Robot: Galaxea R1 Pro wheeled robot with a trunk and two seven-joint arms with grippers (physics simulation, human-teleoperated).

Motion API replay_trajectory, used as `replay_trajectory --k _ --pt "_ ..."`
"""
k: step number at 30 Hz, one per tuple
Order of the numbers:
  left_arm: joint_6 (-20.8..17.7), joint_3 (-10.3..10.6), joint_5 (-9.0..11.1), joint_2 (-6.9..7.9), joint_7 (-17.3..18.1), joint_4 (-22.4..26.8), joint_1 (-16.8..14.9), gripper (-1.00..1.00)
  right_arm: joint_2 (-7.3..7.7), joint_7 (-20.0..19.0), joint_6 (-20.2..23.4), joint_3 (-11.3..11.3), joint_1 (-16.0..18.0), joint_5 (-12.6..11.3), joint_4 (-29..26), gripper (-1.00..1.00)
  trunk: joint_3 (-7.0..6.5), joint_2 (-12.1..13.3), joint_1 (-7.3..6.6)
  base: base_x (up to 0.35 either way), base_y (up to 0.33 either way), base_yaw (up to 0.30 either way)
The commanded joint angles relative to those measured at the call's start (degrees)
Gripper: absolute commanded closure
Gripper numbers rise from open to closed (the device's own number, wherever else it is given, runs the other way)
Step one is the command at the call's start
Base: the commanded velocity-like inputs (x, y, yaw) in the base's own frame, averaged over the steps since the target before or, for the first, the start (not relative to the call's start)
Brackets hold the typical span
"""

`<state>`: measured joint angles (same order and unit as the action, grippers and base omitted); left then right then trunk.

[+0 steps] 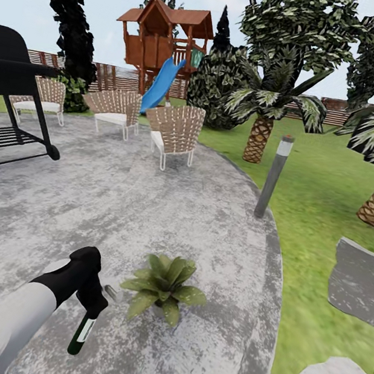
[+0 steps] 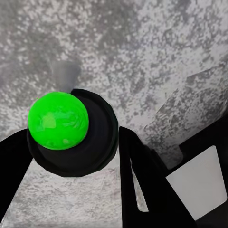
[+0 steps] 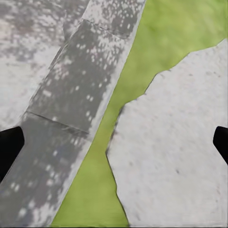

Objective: Pick up the pesticide atomizer in the garden and spray insectifuge to fully cover both potted plants in the garden.

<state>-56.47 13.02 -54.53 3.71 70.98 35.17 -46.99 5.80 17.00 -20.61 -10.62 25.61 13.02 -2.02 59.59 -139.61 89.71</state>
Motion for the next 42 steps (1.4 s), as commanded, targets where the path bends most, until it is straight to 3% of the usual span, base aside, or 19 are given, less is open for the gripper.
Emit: replay_trajectory --k 1,12,23,34,37,38,42 --pt "-0.4 0.2 -0.4 0.06 0.6 0.1 0.0 1.00 0.00 0.2 -0.2 -0.5 0.1 0.6 0.1 -1.00 0.05 0.0 -0.01 0.000 0.306 -0.258" --pt "-0.4 0.2 -0.4 0.16 0.6 0.2 -0.5 1.00 0.00 0.2 -0.2 -0.5 0.1 0.6 0.1 -1.00 0.05 0.0 -0.01 -0.002 0.325 -0.273" --pt "-0.3 0.2 -0.4 0.30 0.6 0.3 -0.5 1.00 0.00 0.2 -0.2 -0.5 0.1 0.6 0.1 -1.00 0.05 0.0 -0.01 0.222 0.268 -0.266" --pt "0.5 0.9 -0.2 -0.01 0.8 -0.3 -0.2 1.00 0.12 0.2 -0.2 -0.5 0.1 0.7 0.2 -1.00 0.05 0.0 -0.01 0.171 0.121 -0.020" --pt "0.6 5.0 0.0 0.02 2.2 -0.3 -0.4 1.00 0.04 0.2 -0.2 -0.5 0.1 0.6 0.1 -1.00 0.05 0.0 -0.01 0.002 0.001 -0.002" --pt "0.7 7.0 -0.1 0.13 5.2 0.0 -0.4 1.00 0.03 0.2 -0.2 -0.5 0.1 0.6 0.0 -1.00 0.04 0.0 -0.01 0.000 0.000 -0.109" --pt "1.4 9.1 -0.4 0.57 10.4 0.3 -0.5 1.00 0.01 0.2 -0.1 -0.5 0.1 0.6 0.0 -1.00 -0.06 0.0 -0.01 0.000 0.000 -0.205"
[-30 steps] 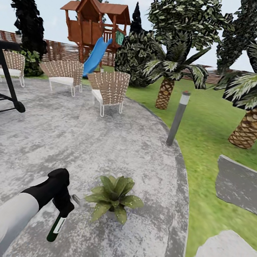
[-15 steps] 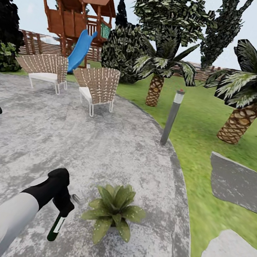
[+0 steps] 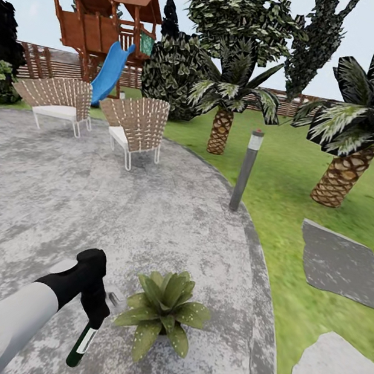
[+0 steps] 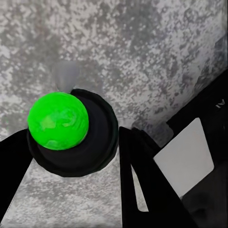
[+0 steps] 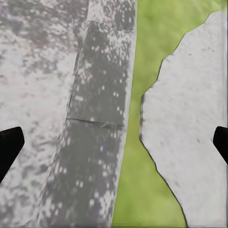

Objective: Pick up the pesticide atomizer in the garden and spray insectifuge to fully cover both potted plants in the garden.

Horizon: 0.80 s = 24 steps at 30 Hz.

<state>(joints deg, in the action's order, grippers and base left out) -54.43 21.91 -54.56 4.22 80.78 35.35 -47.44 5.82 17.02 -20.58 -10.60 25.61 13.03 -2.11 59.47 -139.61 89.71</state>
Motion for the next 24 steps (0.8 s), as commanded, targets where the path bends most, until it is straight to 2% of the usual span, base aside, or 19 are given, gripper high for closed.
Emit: replay_trajectory --k 1,6,11,18,24 --pt "-0.5 0.3 -0.4 0.09 0.9 0.2 0.0 1.00 -0.02 0.2 -0.2 -0.5 0.1 0.6 0.1 -1.00 0.02 0.0 -0.01 0.000 0.000 -0.243" --pt "-0.6 0.4 -0.4 0.09 1.3 0.3 -0.1 1.00 -0.02 0.2 -0.2 -0.5 0.1 0.6 0.1 -1.00 -0.14 0.0 -0.01 -0.038 0.006 -0.248" --pt "-0.6 0.3 -0.5 0.17 1.3 0.3 -0.2 1.00 -0.02 0.2 -0.2 -0.5 0.1 0.6 0.1 -1.00 -0.20 0.0 -0.01 -0.279 0.099 -0.147" --pt "-0.6 0.3 -0.4 0.18 1.3 0.2 -0.2 1.00 -0.02 0.1 -0.2 -0.5 0.1 0.6 0.2 -1.00 -0.21 0.0 -0.01 -0.282 0.205 -0.036" --pt "-0.7 0.3 -0.4 0.18 1.3 0.2 -0.1 1.00 -0.02 0.1 -0.2 -0.5 0.1 0.6 0.2 -1.00 -0.21 0.0 -0.01 -0.186 0.259 -0.270"
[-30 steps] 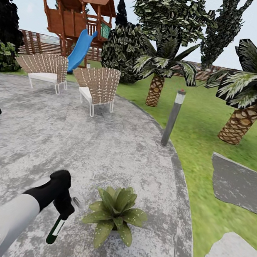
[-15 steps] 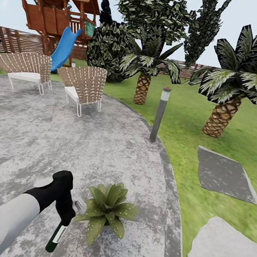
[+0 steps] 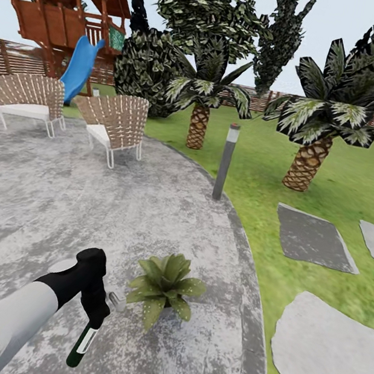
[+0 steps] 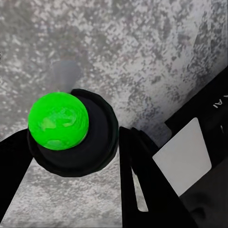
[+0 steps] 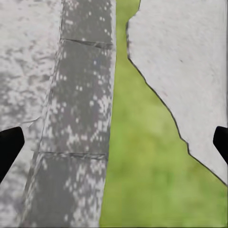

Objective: Pick up the pesticide atomizer in the garden and spray insectifuge to fully cover both potted plants in the garden.

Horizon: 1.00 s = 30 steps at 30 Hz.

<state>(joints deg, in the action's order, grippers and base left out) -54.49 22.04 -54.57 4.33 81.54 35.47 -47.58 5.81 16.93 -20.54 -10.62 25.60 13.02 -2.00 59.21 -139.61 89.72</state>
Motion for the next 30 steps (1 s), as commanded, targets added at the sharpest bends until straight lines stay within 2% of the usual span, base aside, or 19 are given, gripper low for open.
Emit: replay_trajectory --k 1,10,20,26,30 --pt "-0.6 0.2 -0.4 0.06 0.6 0.1 0.0 1.00 -0.01 0.2 -0.2 -0.5 0.1 0.6 0.1 -1.00 0.05 0.0 -0.02 -0.048 0.291 -0.296" --pt "-0.7 0.2 -0.4 -0.02 0.6 0.1 0.1 1.00 -0.01 0.2 -0.2 -0.5 0.1 0.6 0.1 -1.00 0.05 0.0 -0.02 -0.005 0.303 -0.292" --pt "-0.8 0.2 -0.4 -0.17 0.3 0.2 0.5 1.00 -0.01 0.2 -0.2 -0.5 0.1 0.6 0.1 -1.00 0.05 0.0 -0.02 0.131 0.301 -0.044" --pt "-0.7 0.5 -0.4 -0.47 0.3 0.2 0.7 1.00 -0.01 0.2 -0.2 -0.5 0.1 0.6 0.1 -1.00 0.05 0.0 -0.02 0.169 0.286 -0.247" --pt "-0.6 0.3 -0.4 -0.71 0.1 0.2 0.9 1.00 -0.01 0.2 -0.2 -0.4 0.1 0.6 0.1 -1.00 0.05 0.0 -0.02 0.050 0.076 -0.266"
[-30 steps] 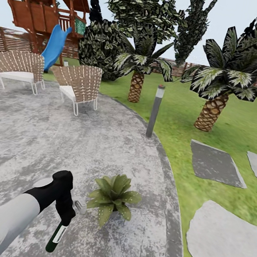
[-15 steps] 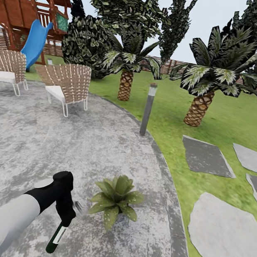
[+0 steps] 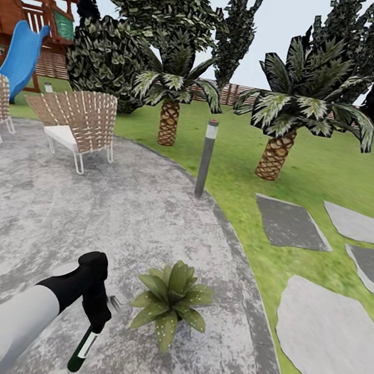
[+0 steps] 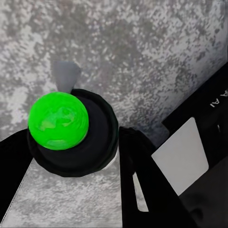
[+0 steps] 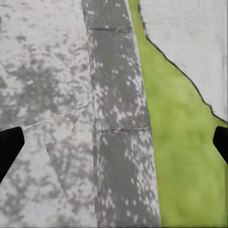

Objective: Pick up the pesticide atomizer in the garden and spray insectifuge to fully cover both potted plants in the garden.

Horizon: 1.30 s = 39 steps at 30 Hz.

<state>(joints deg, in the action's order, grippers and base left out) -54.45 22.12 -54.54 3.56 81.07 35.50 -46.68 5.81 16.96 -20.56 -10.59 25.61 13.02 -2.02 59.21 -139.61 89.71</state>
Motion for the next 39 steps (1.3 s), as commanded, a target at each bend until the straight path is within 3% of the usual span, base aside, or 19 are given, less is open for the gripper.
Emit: replay_trajectory --k 1,4,7,14,16,22,28,39 --pt "-0.6 0.1 -0.4 0.01 0.5 0.1 0.0 1.00 -0.01 0.2 -0.2 -0.5 0.1 0.6 0.1 -1.00 0.05 0.0 -0.01 0.010 0.015 -0.267" --pt "-0.6 -0.2 -0.4 0.02 0.0 0.1 0.0 1.00 -0.01 0.2 -0.2 -0.5 0.1 0.6 0.1 -1.00 0.05 0.0 -0.01 0.004 0.006 -0.266" --pt "-0.6 -0.4 0.1 0.17 -4.1 -0.2 0.3 1.00 -0.01 0.2 -0.2 -0.5 0.1 0.6 0.1 -1.00 0.05 0.0 -0.01 0.001 0.001 -0.110" --pt "-0.4 -0.7 0.4 0.77 -10.0 -0.6 3.6 1.00 0.08 0.2 -0.2 -0.4 0.1 0.7 0.3 -1.00 0.05 0.0 -0.01 0.000 0.000 -0.007" --pt "-0.3 -0.7 0.8 0.71 -10.5 -0.6 4.2 1.00 0.08 0.2 -0.2 -0.4 0.1 0.7 0.3 -1.00 0.05 0.0 -0.01 0.000 0.000 0.000" --pt "-0.2 -0.9 4.3 0.70 -10.8 -0.6 4.5 1.00 -0.01 0.2 -0.2 -0.5 0.1 0.6 0.2 -1.00 0.05 0.0 -0.01 0.000 0.000 -0.009" --pt "0.2 -5.8 4.8 0.68 -14.3 -0.7 4.5 1.00 -0.01 0.2 -0.2 -0.5 0.1 0.6 0.2 -1.00 0.05 0.0 -0.01 0.000 0.068 -0.213" --pt "0.6 -6.5 4.8 0.74 -15.6 -0.9 4.7 1.00 -0.01 0.2 -0.2 -0.5 0.1 0.6 0.2 -1.00 0.05 0.0 -0.01 0.000 0.302 -0.262"
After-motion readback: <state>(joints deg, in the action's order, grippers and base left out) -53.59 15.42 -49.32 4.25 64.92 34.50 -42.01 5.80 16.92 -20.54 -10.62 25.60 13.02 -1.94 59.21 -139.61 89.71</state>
